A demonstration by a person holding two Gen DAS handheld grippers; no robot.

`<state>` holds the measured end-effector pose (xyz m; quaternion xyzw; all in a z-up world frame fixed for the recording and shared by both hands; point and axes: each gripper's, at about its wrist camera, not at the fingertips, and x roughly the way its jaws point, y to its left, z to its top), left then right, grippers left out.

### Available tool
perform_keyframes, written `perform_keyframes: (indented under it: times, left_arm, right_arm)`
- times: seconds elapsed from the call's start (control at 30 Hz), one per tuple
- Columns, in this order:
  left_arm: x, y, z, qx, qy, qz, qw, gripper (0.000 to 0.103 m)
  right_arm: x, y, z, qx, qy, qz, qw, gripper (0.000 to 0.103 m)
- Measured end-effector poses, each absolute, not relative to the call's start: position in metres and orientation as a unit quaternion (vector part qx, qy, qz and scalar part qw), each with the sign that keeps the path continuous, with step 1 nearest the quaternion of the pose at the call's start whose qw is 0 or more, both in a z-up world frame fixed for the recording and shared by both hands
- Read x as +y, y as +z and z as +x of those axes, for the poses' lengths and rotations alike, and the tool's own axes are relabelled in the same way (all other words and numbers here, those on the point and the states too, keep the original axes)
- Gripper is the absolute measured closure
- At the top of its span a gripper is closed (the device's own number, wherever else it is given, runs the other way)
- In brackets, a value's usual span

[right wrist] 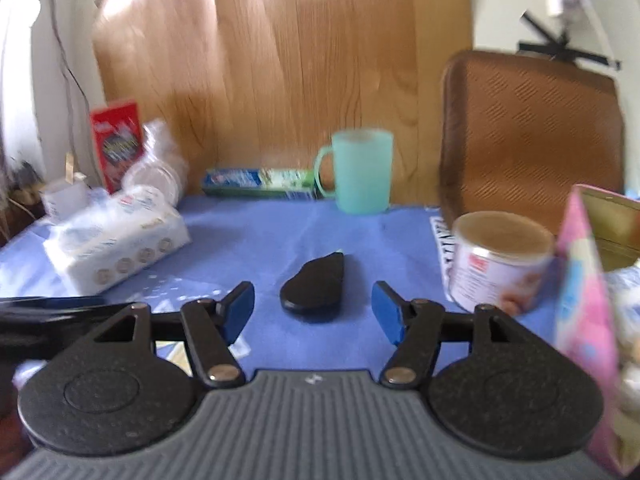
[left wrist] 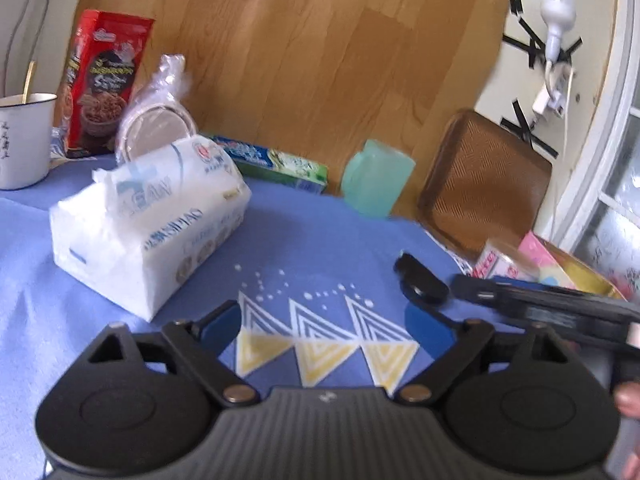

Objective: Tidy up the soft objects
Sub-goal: 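Withdraw the left tool while the right tool moves to the black case, then grasp the black oval case with the right tool and lift it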

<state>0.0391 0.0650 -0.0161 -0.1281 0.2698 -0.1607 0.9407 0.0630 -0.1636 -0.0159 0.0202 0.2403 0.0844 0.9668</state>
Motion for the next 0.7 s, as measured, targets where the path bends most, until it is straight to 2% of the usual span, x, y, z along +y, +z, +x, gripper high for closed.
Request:
perform_keyframes:
  times: [0.13,0.17,0.2,0.23,0.6,0.7]
  left_arm:
    - [0.071,-0.015,0.040,0.268,-0.167,-0.133,0.939,0.010]
    - [0.070,-0.015,0.039,0.267,-0.168,-0.135,0.939,0.010]
    - [0.067,-0.016,0.035,0.266,-0.169,-0.136,0.939,0.010]
    - [0.064,-0.015,0.037,0.267,-0.170,-0.137,0.939,0.010]
    - [0.063,-0.017,0.042,0.277,-0.173,-0.143,0.934,0.009]
    - [0.063,-0.017,0.042,0.277,-0.175,-0.142,0.934,0.009]
  right_arm:
    - [-0.157,-0.033,0.102,0.300,0.070,0.013,0.951,0.030]
    - [-0.156,-0.035,0.102,0.297,0.070,0.009,0.952,0.033]
    - [-0.156,-0.035,0.102,0.296,0.078,0.008,0.952,0.046]
    - [-0.154,-0.036,0.099,0.294,0.078,-0.001,0.953,0.051]
    - [-0.143,-0.035,0.013,0.290,0.178,0.002,0.940,0.051]
    - [-0.131,-0.040,-0.021,0.263,0.188,-0.045,0.945,0.051]
